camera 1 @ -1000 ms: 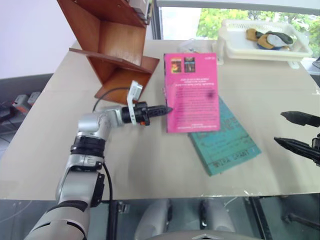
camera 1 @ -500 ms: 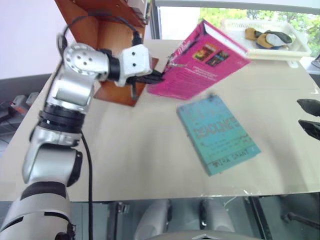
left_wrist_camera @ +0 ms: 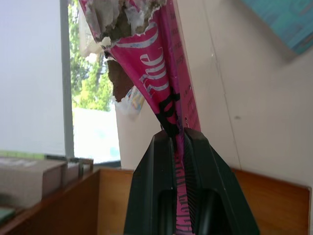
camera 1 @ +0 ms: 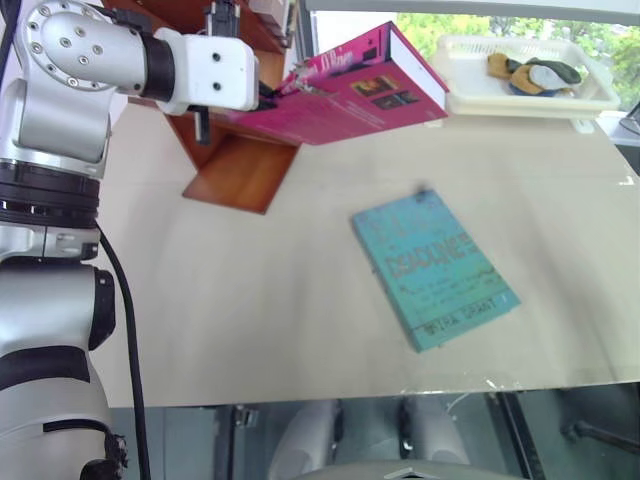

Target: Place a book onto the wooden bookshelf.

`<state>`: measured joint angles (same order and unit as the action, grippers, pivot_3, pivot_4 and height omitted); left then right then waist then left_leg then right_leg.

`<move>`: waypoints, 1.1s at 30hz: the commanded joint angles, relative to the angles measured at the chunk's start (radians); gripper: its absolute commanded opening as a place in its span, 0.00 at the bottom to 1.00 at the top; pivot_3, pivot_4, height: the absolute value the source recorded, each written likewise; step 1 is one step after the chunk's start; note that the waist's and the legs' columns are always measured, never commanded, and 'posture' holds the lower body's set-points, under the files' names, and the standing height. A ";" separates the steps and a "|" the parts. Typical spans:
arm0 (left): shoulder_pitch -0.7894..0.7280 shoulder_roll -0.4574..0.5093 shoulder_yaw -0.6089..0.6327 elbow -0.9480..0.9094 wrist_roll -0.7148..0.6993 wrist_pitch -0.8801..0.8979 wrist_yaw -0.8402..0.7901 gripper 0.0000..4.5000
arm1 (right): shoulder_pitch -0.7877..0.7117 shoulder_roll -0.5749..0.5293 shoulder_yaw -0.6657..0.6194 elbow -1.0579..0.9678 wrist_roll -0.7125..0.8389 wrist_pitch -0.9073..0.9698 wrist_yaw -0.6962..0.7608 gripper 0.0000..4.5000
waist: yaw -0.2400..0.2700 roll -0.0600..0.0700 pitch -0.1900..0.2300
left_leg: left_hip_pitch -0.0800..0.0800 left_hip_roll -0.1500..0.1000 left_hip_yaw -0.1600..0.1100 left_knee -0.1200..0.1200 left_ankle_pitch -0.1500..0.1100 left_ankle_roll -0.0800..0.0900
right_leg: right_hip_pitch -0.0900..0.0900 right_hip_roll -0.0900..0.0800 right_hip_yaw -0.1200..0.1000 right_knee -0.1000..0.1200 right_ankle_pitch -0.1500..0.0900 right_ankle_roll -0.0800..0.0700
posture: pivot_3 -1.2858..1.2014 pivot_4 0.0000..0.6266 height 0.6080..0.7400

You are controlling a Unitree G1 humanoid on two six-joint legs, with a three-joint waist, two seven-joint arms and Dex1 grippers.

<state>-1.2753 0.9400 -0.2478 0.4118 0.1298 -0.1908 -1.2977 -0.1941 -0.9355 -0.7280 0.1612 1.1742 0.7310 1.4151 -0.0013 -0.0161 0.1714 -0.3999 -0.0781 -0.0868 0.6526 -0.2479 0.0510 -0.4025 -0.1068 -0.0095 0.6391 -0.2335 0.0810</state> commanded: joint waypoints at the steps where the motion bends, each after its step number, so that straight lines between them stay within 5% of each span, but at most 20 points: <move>1: -0.098 0.046 0.035 0.045 0.033 -0.065 0.001 0.01 | -0.027 -0.015 -0.025 0.024 0.002 -0.002 0.032 1.00 | -0.003 0.000 0.000 | 0.000 0.000 0.000 0.000 0.000 0.000 | 0.000 0.000 0.000 0.000 0.000 0.000 | 0.52 0.24 1.00; 19: -0.051 0.179 0.083 0.044 0.033 -0.090 -0.053 0.01 | -0.091 -0.046 -0.010 0.110 -0.045 0.016 0.097 1.00 | -0.013 0.000 0.000 | 0.000 0.000 0.003 0.001 0.000 0.000 | -0.003 0.000 0.004 0.004 0.000 0.000 | 0.52 0.24 1.00; 33: -0.075 0.245 0.073 0.210 0.142 -0.320 0.067 0.01 | -0.168 -0.055 0.017 0.169 -0.081 0.026 0.112 1.00 | -0.016 0.000 0.000 | 0.000 0.001 0.005 0.001 0.000 0.000 | -0.004 0.001 0.006 0.004 0.001 0.002 | 0.52 0.24 1.00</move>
<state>-1.3110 1.1520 -0.2000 0.6077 0.2586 -0.4832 -1.2605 -0.3416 -0.9618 -0.7043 0.3369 1.0922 0.7581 1.5004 -0.0175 -0.0164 0.1718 -0.3996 -0.0774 -0.0808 0.6537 -0.2477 0.0509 -0.4069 -0.1055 -0.0032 0.6437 -0.2327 0.0827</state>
